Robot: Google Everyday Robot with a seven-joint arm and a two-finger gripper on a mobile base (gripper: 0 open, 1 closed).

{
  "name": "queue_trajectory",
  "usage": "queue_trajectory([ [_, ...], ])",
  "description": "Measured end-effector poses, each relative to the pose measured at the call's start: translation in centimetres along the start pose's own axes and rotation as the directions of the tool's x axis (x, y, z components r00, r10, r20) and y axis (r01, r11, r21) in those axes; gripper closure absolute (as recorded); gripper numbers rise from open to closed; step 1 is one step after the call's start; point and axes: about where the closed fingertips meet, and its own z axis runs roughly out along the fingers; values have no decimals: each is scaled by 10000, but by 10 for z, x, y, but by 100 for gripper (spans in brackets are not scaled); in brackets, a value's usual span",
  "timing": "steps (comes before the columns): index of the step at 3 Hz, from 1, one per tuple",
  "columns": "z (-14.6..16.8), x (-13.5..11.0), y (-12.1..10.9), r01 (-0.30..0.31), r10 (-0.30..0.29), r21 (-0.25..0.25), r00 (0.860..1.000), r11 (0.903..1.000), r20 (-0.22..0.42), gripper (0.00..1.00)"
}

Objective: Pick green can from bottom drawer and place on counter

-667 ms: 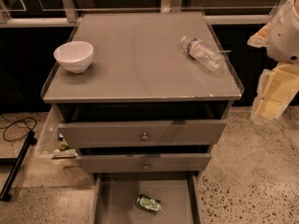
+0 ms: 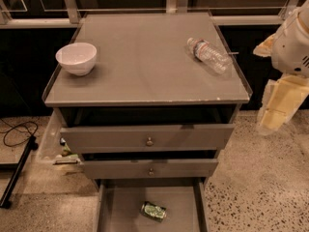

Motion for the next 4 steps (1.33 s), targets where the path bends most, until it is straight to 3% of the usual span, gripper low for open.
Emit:
queue_trajectory([
  [2,100,21,42,-174,265,-1214,9970,9924,734,0],
  [4,207,41,89,-433,644,-1106,9787,9929,1951,0],
])
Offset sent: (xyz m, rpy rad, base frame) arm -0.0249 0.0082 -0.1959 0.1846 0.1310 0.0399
